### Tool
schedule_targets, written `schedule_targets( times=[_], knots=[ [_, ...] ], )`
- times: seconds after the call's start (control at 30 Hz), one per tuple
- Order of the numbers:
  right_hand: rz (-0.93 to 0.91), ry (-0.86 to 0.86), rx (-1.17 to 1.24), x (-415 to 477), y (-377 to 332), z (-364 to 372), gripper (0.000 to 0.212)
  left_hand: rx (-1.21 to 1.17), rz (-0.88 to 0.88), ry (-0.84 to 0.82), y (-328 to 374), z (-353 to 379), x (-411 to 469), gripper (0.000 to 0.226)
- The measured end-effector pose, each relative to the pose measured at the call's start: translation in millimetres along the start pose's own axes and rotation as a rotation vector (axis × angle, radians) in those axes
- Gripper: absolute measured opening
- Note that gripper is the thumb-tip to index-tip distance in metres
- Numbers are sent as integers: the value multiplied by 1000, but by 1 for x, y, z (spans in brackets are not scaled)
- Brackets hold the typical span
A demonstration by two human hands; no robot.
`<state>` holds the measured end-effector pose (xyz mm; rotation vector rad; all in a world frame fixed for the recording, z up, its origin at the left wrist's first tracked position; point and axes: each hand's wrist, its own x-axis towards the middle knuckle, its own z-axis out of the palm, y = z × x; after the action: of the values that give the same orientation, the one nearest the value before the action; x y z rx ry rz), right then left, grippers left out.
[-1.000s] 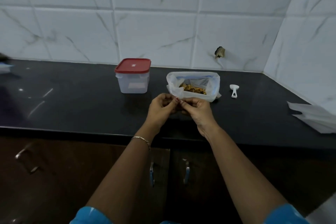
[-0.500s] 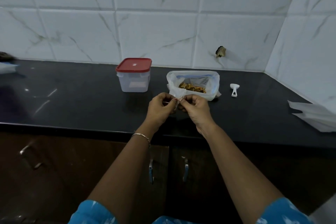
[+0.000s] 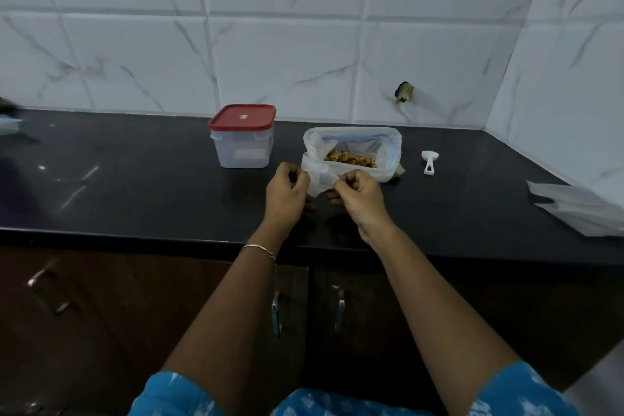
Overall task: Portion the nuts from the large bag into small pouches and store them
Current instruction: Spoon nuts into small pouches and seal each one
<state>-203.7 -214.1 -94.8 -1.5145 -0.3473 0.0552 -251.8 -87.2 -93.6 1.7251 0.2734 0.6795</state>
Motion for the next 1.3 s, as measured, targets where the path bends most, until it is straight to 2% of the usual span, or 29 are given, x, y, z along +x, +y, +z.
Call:
schedule_targets(
  times=[0.1,0.23,0.3,0.4,0.53,0.63,0.77,0.9,0.93,1.03,1.1,1.17,1.3],
  knots=[
    [-116,86,-76,-1,-1,-1,23,-43,-20,3,2,0,-2,14],
    [-472,78,-584,-7,-4,1,21,-36,18,30,7,-1,-5,15],
    [-576,62,-770,-13,-6,5,17,-54,27,53,8,-3,-7,14],
    [-577,59,-963,-18,-14,1,28,-14,51,53,9,-9,-9,15],
    [-443,165,-1126,-20,-43,-5,26,84,144,16,15,-14,-14,10],
    [-330,193,-1104,-21,-64,-1,30,155,252,-11,26,-16,-14,10],
    [-74,-50,-974,-5,-82,-2,14,266,360,1,30,-19,-12,9],
    [-123,-77,-915,-1,-90,-3,27,366,383,-80,26,-23,-13,15],
    [-146,-72,-909,0,-90,-2,29,371,390,-133,26,-25,-13,27],
    [-196,-109,-912,0,-91,-2,29,453,439,-260,28,-29,-6,91],
    [-223,-166,-945,-1,-93,-1,29,569,489,-268,31,-27,1,111],
    [-267,-203,-987,-3,-95,0,30,632,520,-261,34,-21,7,107],
    [-308,-174,-955,-3,-96,-4,31,635,478,-264,36,-13,17,75]
  ],
)
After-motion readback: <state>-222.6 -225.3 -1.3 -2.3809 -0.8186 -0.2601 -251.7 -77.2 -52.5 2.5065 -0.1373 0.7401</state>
